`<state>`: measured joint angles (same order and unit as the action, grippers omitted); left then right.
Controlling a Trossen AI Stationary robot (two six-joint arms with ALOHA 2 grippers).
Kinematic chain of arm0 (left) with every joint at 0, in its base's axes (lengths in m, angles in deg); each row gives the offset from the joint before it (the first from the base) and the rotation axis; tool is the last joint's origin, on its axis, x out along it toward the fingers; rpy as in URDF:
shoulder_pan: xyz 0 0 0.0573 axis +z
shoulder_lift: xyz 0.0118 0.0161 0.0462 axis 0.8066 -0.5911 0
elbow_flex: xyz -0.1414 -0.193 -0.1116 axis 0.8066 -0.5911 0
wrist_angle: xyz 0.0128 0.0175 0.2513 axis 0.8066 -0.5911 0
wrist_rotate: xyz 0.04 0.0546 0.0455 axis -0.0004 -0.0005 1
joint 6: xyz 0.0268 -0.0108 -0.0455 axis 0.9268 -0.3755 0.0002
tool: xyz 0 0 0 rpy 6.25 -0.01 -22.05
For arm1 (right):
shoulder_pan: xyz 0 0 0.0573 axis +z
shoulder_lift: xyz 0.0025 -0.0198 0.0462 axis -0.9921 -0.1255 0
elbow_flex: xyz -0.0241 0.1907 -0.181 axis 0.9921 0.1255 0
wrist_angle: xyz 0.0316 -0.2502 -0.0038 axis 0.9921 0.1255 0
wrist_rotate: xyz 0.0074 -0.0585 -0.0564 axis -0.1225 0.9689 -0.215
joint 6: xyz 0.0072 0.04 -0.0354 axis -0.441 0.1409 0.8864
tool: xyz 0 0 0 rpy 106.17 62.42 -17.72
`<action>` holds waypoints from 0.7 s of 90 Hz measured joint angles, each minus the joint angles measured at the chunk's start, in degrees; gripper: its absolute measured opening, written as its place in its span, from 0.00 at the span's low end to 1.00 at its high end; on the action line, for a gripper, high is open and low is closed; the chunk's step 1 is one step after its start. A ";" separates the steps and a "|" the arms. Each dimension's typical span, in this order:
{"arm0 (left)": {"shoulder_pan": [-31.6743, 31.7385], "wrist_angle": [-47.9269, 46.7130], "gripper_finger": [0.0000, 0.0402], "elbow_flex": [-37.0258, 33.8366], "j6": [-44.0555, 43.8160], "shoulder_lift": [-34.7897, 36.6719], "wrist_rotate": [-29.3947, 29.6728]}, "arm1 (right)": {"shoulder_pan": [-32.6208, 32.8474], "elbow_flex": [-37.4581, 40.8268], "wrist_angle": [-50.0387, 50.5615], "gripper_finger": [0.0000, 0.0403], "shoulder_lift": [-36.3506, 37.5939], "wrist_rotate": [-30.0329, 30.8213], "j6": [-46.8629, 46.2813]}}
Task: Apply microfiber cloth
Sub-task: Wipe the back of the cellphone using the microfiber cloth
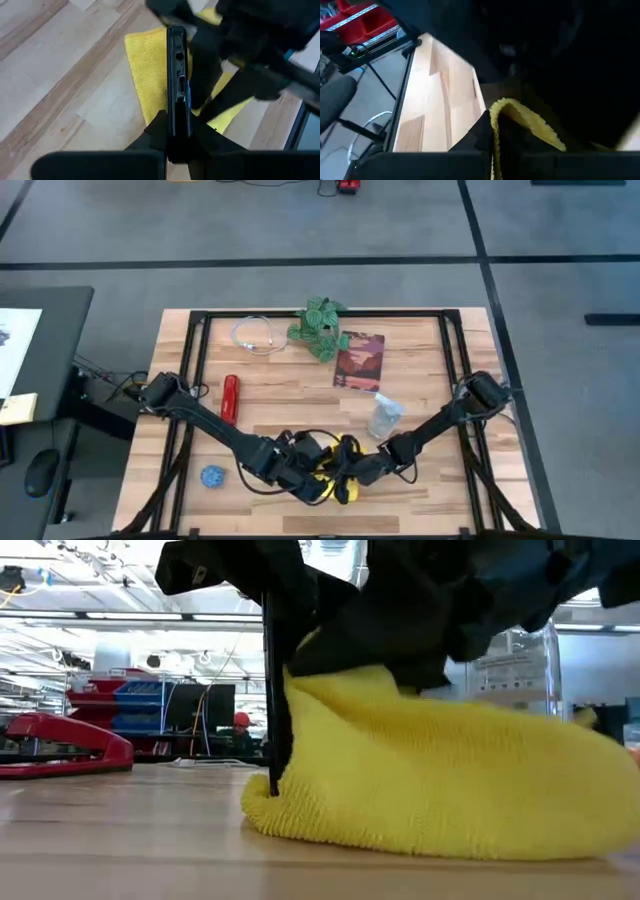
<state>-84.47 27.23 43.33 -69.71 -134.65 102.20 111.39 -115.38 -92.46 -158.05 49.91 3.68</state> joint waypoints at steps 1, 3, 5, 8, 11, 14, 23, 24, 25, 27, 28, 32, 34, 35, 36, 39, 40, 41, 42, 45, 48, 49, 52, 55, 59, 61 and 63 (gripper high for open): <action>0.01 0.00 0.03 0.00 0.02 0.00 -0.01 | 0.00 -0.03 -0.07 0.00 -0.27 0.00 -0.50; 0.01 0.00 0.03 0.00 0.03 0.00 -0.01 | 0.03 -0.03 -0.06 0.00 -0.73 -0.05 -1.45; 0.01 0.00 0.03 0.00 0.05 0.00 0.01 | 0.11 -0.02 0.38 0.00 -1.04 -0.23 -2.48; 0.01 0.04 0.03 0.00 0.07 0.00 0.08 | 0.24 0.03 0.95 0.00 -1.50 -0.34 -3.75; 0.01 0.05 0.03 0.00 0.08 0.00 0.03 | 0.33 0.06 0.99 0.00 -1.76 -0.36 -4.85; 0.01 0.05 0.03 0.00 0.07 0.00 -0.02 | 0.44 0.06 0.97 0.00 -1.75 -0.39 -5.55; 0.01 0.10 0.03 0.00 0.38 0.00 -0.02 | 0.46 -0.66 1.44 0.00 -1.32 0.05 -4.98; 0.01 0.11 0.03 0.00 0.53 0.00 -0.03 | 0.45 -0.88 1.45 0.00 -1.32 0.13 -4.69; 0.01 0.10 0.03 0.00 0.66 0.00 -0.03 | 0.43 -1.10 1.45 0.00 -1.32 0.20 -4.40; 0.01 0.10 0.03 0.00 0.81 0.00 0.00 | 0.33 -1.54 1.45 0.00 -1.32 0.24 -3.78; 0.01 0.10 0.03 0.00 0.82 0.00 0.03 | 0.28 -1.77 1.45 0.00 -1.32 0.24 -3.50; 0.01 0.07 0.03 0.00 0.84 0.00 0.03 | 0.05 -2.70 1.29 0.00 -1.24 0.24 -3.04; 0.01 0.07 0.03 0.00 0.86 0.00 0.00 | -0.01 -3.13 0.88 0.00 -1.19 0.23 -2.99; 0.01 0.07 0.03 0.00 0.90 0.00 -0.02 | -0.06 -3.31 0.69 0.00 -1.18 0.21 -2.97; 0.01 0.07 0.03 0.00 0.91 0.00 -0.01 | -0.11 -3.48 0.53 0.00 -1.16 0.20 -2.96; 0.01 0.07 0.03 0.00 0.91 0.00 0.01 | -0.20 -3.78 0.45 0.00 -1.03 0.16 -2.87; 0.01 0.07 0.03 0.00 0.91 0.00 0.01 | -0.20 -3.84 0.48 0.00 -1.01 0.17 -2.85; 0.01 0.07 0.03 0.00 0.90 0.00 0.00 | -0.20 -3.88 0.54 0.00 -0.99 0.18 -2.81; 0.01 0.07 0.03 0.00 0.89 0.00 -0.02 | -0.20 -3.89 0.64 0.00 -0.99 0.19 -2.73; 0.03 0.07 0.03 0.00 0.89 0.00 -0.08 | -0.14 -3.97 1.41 0.00 -0.99 0.22 -2.58; 0.01 0.09 0.03 0.00 0.89 0.00 -0.06 | -0.02 -4.12 2.87 0.00 -0.96 0.22 -2.69; 0.01 0.10 0.03 0.00 0.89 0.00 -0.05 | 0.05 -4.18 3.55 0.00 -0.92 0.22 -2.85; 0.02 0.20 0.03 0.00 0.89 0.00 -0.01 | 0.17 -4.20 6.36 0.00 -0.78 0.22 -3.74; 0.03 0.22 0.03 0.00 0.84 0.00 -0.01 | 0.43 -4.21 9.65 0.00 -0.75 0.24 -4.92; 0.07 0.21 0.03 0.00 0.78 0.00 -0.09 | 0.72 -4.19 14.33 0.00 -0.76 0.25 -6.89; 0.07 0.22 0.03 0.00 0.77 0.00 -0.10 | 0.88 -4.14 16.54 0.00 -0.79 0.11 -7.97; 0.05 0.20 0.03 0.00 0.76 0.00 -0.10 | 1.02 -4.10 18.71 0.00 -0.84 0.00 -9.06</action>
<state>-84.42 27.43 43.33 -68.95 -134.65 102.10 112.41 -119.47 -73.75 -158.89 49.91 -5.38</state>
